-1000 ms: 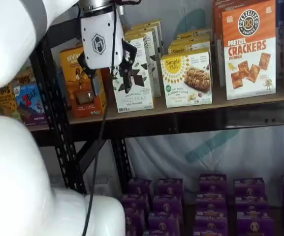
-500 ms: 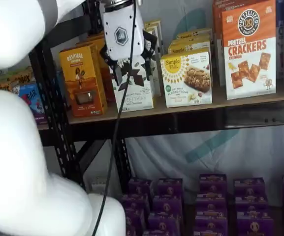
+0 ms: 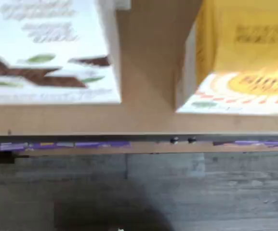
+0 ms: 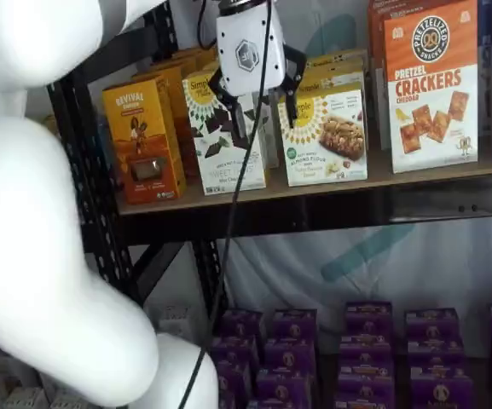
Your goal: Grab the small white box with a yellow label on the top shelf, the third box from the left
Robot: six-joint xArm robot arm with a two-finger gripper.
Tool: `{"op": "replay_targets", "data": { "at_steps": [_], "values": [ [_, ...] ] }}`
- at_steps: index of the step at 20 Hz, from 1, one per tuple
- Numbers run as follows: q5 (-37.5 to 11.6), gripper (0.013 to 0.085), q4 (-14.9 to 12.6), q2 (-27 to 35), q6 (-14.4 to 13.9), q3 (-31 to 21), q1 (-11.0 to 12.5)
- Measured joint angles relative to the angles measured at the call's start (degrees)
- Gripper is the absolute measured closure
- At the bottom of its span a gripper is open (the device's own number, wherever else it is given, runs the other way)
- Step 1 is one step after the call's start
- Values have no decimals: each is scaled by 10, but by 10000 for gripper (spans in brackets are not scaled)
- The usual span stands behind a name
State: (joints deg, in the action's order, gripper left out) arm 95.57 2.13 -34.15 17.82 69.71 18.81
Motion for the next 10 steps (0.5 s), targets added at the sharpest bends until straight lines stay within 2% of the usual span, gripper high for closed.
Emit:
{"op": "replay_targets", "data": {
  "at_steps": [4, 10],
  "values": [
    [-13, 130, 6, 33, 22, 21, 22],
    [-19, 130, 15, 60, 42, 42, 43]
  ]
}}
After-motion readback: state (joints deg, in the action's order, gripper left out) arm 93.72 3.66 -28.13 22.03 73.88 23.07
